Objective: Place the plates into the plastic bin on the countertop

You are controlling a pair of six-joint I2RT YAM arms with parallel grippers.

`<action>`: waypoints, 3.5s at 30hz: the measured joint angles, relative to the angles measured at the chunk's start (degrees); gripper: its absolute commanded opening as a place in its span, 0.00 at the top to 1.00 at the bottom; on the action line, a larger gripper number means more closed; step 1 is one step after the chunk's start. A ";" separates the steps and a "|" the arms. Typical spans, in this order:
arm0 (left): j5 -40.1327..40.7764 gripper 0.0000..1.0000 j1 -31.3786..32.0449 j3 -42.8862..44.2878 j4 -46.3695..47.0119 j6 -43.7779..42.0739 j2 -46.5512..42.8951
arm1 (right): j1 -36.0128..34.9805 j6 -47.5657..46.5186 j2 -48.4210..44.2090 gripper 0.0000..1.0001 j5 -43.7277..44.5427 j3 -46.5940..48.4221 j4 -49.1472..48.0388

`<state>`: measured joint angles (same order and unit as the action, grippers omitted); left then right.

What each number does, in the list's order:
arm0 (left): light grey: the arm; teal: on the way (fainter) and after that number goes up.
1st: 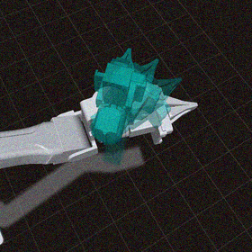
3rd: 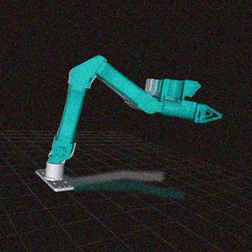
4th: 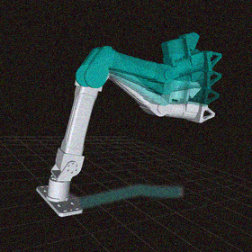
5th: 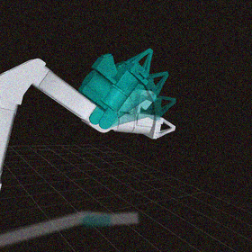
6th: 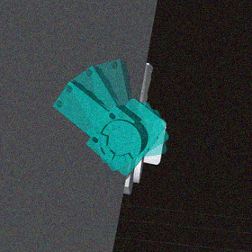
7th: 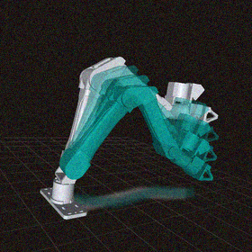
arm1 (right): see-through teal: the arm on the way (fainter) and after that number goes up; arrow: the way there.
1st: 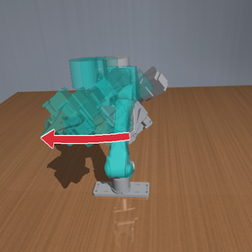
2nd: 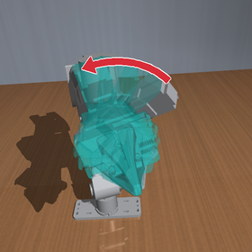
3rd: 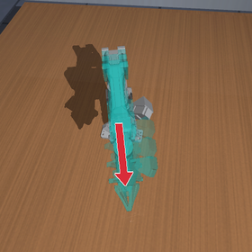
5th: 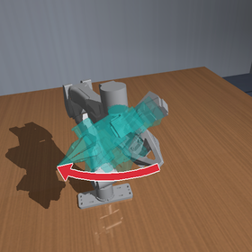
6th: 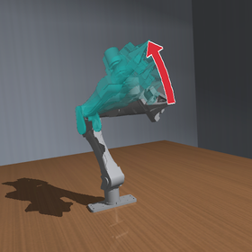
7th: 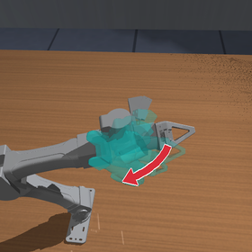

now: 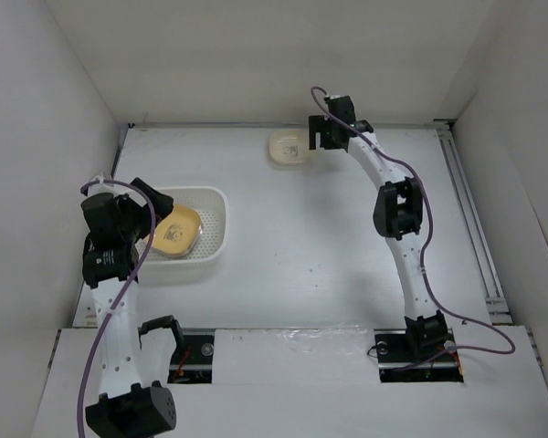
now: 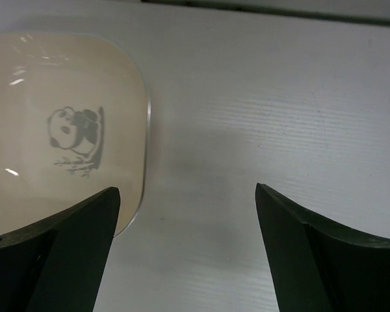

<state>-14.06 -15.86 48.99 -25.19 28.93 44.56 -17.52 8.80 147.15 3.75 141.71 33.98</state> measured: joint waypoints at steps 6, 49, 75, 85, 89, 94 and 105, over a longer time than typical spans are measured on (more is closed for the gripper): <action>-2.73 0.00 0.00 -0.20 1.05 -1.07 1.29 | 1.11 -0.02 4.07 0.10 -1.01 2.27 2.99; -6.93 0.15 11.63 6.54 5.68 -3.80 20.09 | -32.24 2.32 -36.24 1.00 2.91 -36.39 -10.43; 12.04 1.00 4.33 2.51 -0.31 6.34 9.86 | -30.95 4.24 -47.08 0.00 10.88 -52.09 -10.47; 20.24 1.00 4.13 0.20 -5.62 9.27 10.16 | -28.57 2.84 -55.93 0.00 9.51 -61.27 -11.65; 19.21 1.00 4.13 2.60 -5.97 5.99 14.49 | -27.74 1.66 -59.49 0.00 8.31 -63.87 -12.44; 19.37 1.00 4.13 4.61 -6.32 1.16 19.23 | -25.68 0.26 -63.73 0.00 6.82 -66.05 -12.59; 27.56 0.68 4.15 7.89 -10.69 -2.08 20.83 | -21.62 -1.68 -74.07 0.00 2.82 -69.55 -14.58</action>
<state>13.50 -11.70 56.88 -35.88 26.85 65.39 -39.13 7.11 73.08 6.57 72.16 19.40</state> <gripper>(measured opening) 0.273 0.998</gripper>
